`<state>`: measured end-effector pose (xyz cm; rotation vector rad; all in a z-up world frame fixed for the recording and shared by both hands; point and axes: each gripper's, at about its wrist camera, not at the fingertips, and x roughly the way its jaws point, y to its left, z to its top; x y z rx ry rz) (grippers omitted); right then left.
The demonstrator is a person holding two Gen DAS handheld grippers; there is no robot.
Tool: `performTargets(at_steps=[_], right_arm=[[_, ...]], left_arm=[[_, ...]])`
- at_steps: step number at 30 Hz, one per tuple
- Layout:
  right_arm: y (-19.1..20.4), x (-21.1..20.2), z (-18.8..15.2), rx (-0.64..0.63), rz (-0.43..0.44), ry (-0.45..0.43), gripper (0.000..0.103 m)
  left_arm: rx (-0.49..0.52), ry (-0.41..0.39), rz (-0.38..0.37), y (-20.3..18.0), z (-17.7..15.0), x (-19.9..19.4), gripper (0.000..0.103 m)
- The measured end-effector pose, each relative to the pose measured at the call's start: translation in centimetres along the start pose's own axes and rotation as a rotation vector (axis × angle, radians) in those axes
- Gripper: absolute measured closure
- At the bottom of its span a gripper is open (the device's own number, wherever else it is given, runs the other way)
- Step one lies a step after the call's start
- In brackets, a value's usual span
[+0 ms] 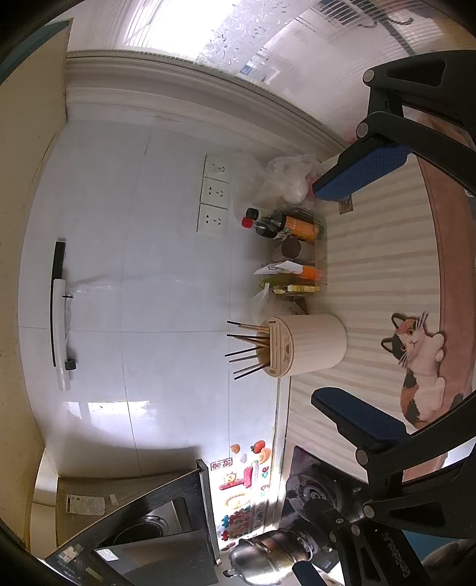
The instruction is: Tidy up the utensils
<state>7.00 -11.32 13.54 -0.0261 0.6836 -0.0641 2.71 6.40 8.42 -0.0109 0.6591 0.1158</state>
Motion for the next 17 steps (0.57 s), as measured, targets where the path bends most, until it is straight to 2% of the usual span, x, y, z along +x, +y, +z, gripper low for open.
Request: performTargets(at_steps=[17], right_arm=[[-0.09, -0.39, 0.12, 0.000, -0.003, -0.004, 0.000]], left_arm=[[0.000, -0.001, -0.004, 0.05, 0.02, -0.09, 0.000]])
